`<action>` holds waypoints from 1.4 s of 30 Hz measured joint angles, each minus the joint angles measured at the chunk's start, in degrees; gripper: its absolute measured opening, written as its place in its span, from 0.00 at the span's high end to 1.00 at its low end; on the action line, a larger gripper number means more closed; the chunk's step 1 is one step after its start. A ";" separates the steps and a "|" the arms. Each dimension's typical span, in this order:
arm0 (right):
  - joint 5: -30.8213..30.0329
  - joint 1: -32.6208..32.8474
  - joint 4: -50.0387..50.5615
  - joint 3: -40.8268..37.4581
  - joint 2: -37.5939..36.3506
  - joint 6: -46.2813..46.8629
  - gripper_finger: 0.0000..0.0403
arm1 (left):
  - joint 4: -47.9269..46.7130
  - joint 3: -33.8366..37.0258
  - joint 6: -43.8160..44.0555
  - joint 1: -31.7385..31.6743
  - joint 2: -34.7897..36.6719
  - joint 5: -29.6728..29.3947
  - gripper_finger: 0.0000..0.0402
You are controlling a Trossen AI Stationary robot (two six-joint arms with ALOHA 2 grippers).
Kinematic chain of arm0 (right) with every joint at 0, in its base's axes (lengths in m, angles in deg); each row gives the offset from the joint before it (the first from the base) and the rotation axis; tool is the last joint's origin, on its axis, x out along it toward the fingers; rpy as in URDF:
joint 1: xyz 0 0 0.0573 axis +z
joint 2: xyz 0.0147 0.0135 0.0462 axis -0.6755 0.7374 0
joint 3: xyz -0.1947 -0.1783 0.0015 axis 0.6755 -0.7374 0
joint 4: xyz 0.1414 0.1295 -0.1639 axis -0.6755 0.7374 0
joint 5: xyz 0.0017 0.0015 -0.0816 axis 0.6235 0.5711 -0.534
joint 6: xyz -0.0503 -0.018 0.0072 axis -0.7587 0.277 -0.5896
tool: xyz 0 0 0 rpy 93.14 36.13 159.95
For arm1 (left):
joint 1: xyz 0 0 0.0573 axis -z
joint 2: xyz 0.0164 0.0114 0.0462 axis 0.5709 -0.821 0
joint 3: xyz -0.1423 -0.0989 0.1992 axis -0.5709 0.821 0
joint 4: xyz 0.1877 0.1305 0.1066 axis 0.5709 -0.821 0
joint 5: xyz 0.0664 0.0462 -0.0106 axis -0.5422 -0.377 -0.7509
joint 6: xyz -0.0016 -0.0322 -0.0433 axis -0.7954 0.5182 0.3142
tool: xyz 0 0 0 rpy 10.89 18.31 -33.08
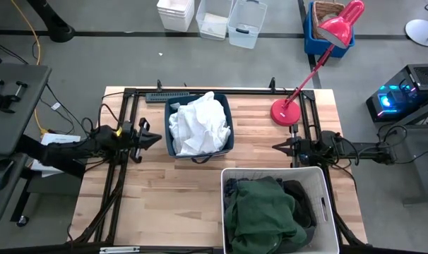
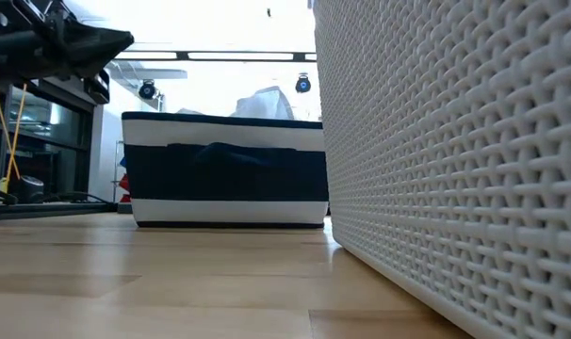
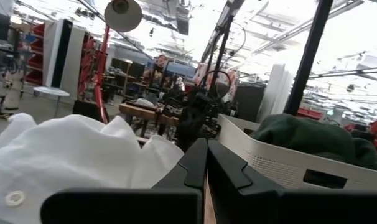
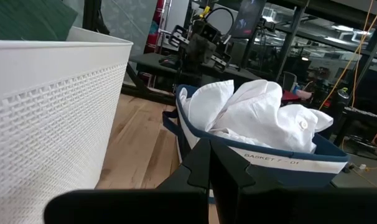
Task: Sort clothes
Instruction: Return to Home Position
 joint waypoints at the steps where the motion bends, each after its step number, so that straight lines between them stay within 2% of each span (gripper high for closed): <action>1: 0.00 0.00 0.01 0.00 0.00 0.01 1.00 | -0.01 0.00 0.00 0.25 0.00 0.02 1.00; 8: 0.02 0.00 0.28 -0.01 0.04 -0.18 1.00 | -0.20 0.00 -0.54 1.29 0.00 0.10 1.00; 13: 0.02 0.00 0.28 -0.01 0.04 -0.13 1.00 | -12.05 -0.02 -15.81 4.02 0.00 0.02 1.00; 19: 0.00 0.00 0.28 -0.01 0.02 -0.07 1.00 | -12.76 -0.02 -24.26 4.81 0.00 -0.86 1.00; 42: 0.02 0.00 0.31 -0.01 0.04 -0.05 1.00 | -12.74 -0.02 -23.93 4.79 -0.50 -0.92 1.00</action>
